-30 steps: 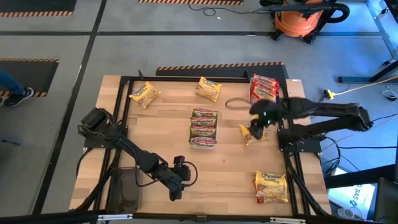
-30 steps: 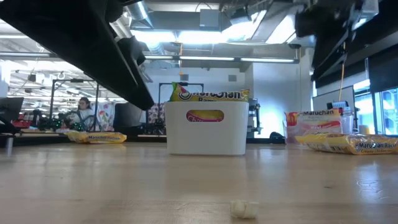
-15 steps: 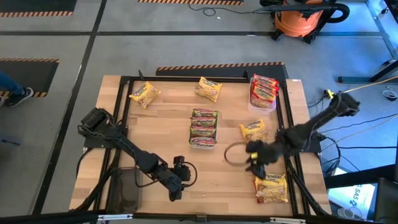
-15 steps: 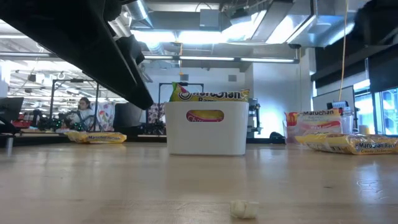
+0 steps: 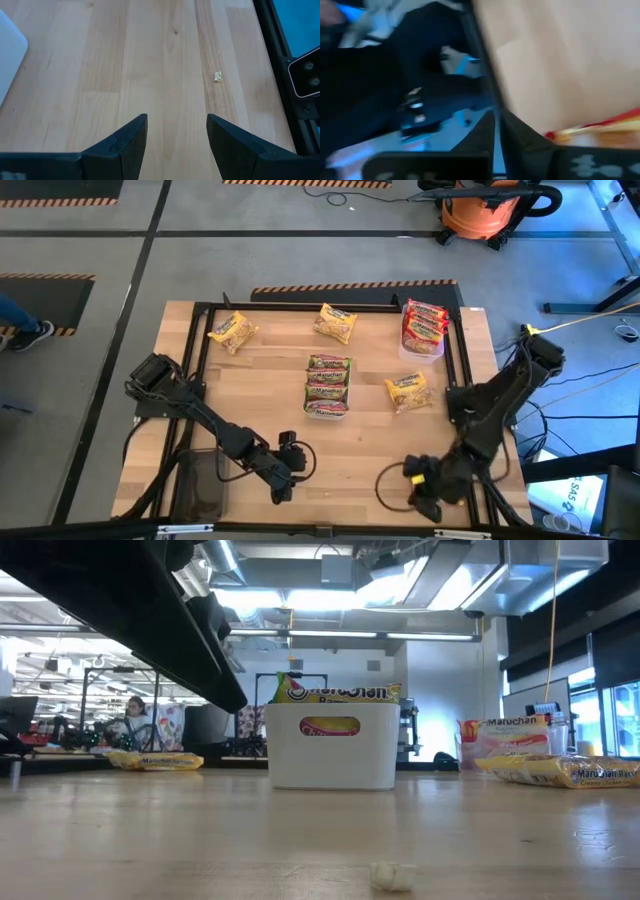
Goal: Sort Maruchan noodles
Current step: Put the red noodle pack into the transparent bin
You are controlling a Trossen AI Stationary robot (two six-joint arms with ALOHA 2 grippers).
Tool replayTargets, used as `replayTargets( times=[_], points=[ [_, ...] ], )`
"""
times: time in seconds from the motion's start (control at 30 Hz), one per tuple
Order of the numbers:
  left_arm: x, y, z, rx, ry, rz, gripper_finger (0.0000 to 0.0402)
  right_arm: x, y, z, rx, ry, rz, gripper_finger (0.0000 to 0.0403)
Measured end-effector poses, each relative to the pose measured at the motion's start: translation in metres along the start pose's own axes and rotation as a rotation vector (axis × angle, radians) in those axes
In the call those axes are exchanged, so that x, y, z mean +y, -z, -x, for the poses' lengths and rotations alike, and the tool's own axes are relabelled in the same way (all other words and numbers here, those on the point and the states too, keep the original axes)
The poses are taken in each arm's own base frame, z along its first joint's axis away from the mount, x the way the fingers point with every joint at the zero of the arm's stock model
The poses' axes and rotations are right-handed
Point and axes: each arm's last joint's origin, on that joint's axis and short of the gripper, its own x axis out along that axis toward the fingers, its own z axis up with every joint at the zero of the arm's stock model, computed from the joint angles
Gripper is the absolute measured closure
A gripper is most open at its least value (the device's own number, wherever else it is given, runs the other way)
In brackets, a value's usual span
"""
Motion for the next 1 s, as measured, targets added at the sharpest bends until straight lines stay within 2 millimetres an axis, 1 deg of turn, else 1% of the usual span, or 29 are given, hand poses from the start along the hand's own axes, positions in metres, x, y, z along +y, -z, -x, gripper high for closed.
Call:
replayTargets(
  times=[0.07, 0.13, 0.2, 0.33, 0.47, 0.53, 0.67, 0.83, 1.0],
  points=[
    [0.000, 0.000, 0.000, 0.000, 0.000, 0.000, 0.0202, 0.012, 0.008, 0.001, -0.001, -0.026, -0.015, 0.0388],
    [0.000, 0.000, 0.000, 0.000, 0.000, 0.000, 0.0202, 0.016, 0.019, -0.001, 0.018, -0.016, -0.043, 0.0381],
    [0.000, 0.000, 0.000, 0.000, 0.000, 0.000, 0.0202, 0.020, 0.030, -0.006, 0.045, -0.010, -0.082, 0.0383],
    [0.000, 0.000, 0.000, -0.001, -0.002, -0.001, 0.0202, 0.016, 0.050, -0.022, 0.094, 0.052, -0.103, 0.0400],
    [0.001, 0.000, 0.000, -0.014, -0.026, -0.006, 0.0202, 0.007, 0.061, -0.038, 0.117, 0.143, -0.075, 0.0397],
    [0.001, -0.001, 0.000, -0.024, -0.042, -0.008, 0.0202, 0.000, 0.063, -0.042, 0.130, 0.208, -0.069, 0.0398],
    [0.002, -0.001, 0.000, -0.026, -0.048, -0.009, 0.0202, -0.011, 0.062, -0.040, 0.109, 0.325, -0.036, 0.0401],
    [0.003, -0.002, 0.000, -0.038, -0.071, -0.017, 0.0202, -0.029, 0.060, -0.031, 0.040, 0.535, 0.022, 0.0402],
    [0.004, -0.002, 0.000, -0.050, -0.092, -0.017, 0.0202, -0.046, 0.050, -0.020, -0.077, 0.748, 0.065, 0.0402]
  ],
)
